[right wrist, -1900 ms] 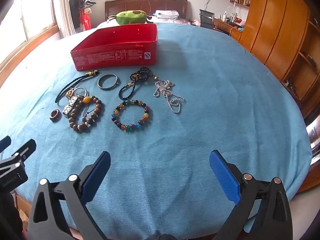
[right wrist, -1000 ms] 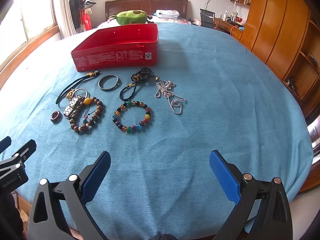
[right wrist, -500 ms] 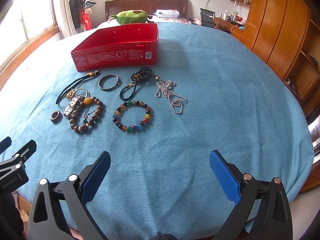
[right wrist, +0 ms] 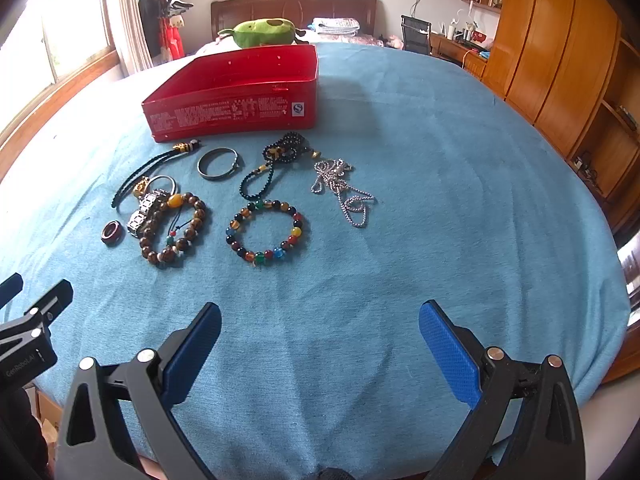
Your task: Organize jewelry
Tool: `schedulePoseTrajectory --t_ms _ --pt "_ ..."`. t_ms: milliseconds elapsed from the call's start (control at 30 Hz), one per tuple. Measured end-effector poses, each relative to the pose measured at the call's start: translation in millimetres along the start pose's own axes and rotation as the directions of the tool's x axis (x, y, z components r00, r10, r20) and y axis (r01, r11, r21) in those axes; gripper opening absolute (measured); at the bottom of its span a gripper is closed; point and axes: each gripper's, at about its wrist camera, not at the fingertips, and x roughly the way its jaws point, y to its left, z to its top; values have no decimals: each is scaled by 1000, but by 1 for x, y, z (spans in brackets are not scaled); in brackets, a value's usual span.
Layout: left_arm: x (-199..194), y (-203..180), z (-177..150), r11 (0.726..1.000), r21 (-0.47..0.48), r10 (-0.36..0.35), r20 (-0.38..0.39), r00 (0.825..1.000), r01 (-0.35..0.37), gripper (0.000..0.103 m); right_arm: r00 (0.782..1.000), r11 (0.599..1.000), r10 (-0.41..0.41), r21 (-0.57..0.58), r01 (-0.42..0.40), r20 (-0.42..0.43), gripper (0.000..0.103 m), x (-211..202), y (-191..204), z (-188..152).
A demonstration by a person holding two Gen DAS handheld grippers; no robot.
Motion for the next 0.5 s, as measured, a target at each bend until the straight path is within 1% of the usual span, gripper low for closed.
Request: schedulePoseTrajectory --t_ms 500 --pt "1 2 1 1000 1 1 -1 1000 -1 100 1000 1000 2 1 -2 -1 99 1 -1 1"
